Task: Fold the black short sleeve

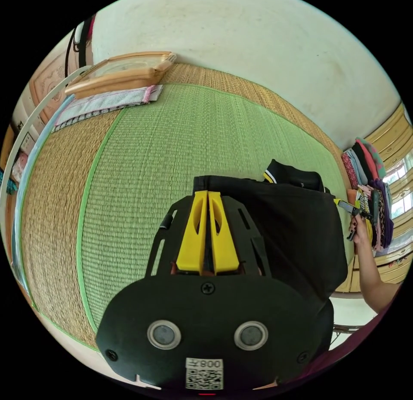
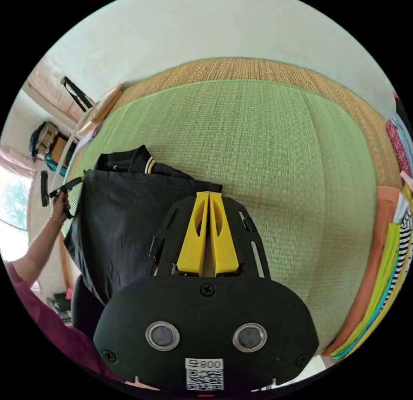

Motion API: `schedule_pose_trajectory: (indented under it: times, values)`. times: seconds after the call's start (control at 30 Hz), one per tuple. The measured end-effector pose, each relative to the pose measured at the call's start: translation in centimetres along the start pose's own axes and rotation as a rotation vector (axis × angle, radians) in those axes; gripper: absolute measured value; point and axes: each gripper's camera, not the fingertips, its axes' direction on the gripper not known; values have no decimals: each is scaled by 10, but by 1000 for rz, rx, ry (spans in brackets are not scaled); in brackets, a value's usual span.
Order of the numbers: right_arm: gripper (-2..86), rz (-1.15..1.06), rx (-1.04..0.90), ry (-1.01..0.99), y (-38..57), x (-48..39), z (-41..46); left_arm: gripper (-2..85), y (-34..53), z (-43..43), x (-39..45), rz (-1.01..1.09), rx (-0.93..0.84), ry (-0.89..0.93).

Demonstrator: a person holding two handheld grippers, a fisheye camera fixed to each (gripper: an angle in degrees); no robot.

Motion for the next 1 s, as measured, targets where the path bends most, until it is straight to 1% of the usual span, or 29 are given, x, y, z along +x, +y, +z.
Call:
schedule_pose_trajectory:
  times: [0.07, 0.17, 0.27, 0.33, 0.43, 0.47, 0.5, 0.57, 0.67, 0.73, 0.77, 0.87, 0.97, 1.0]
  values:
    - [0, 46, 2, -61, -1, 7, -4, 2, 3, -7, -4, -27, 0, 6]
    - [1, 50, 56, -36, 10, -4, -24, 3, 15, -30, -9, -47, 55, 37]
    - [1, 10, 101, -71, 31, -25, -48, 6, 34, -47, -10, -21, 73, 136]
    - [1, -48, 91, -108, 47, -46, -53, 6, 45, -47, -7, 7, 29, 136]
    - [1, -130, -21, -17, 66, -79, -33, 4, 56, -37, -10, 31, -79, 49]
    - [1, -127, -60, 25, 68, -81, -22, 3, 59, -41, -16, 44, -55, 42]
    - [0, -126, -60, 33, 69, -77, -17, 3, 60, -43, -20, 33, -54, 36]
    - [0, -37, -41, -47, 68, -62, -22, 2, 63, -51, -31, -5, -65, 26]
    - [0, -2, -13, -25, 72, -61, -33, 1, 70, -65, -40, -21, -67, -3]
    - [0, -8, 2, 1, 72, -69, -40, 1, 74, -76, -45, -29, -36, 42]
    - [1, -36, 23, -3, 70, -78, -46, 1, 75, -82, -46, -28, -10, 92]
    - [1, -112, 70, 20, 52, -105, -55, 2, 65, -86, -41, 12, 7, 155]
    - [0, -142, 60, 40, 25, -117, -44, 1, 46, -76, -32, 65, -19, 148]
    - [0, -131, 40, 76, 15, -114, -35, 1, 43, -75, -31, 70, -23, 142]
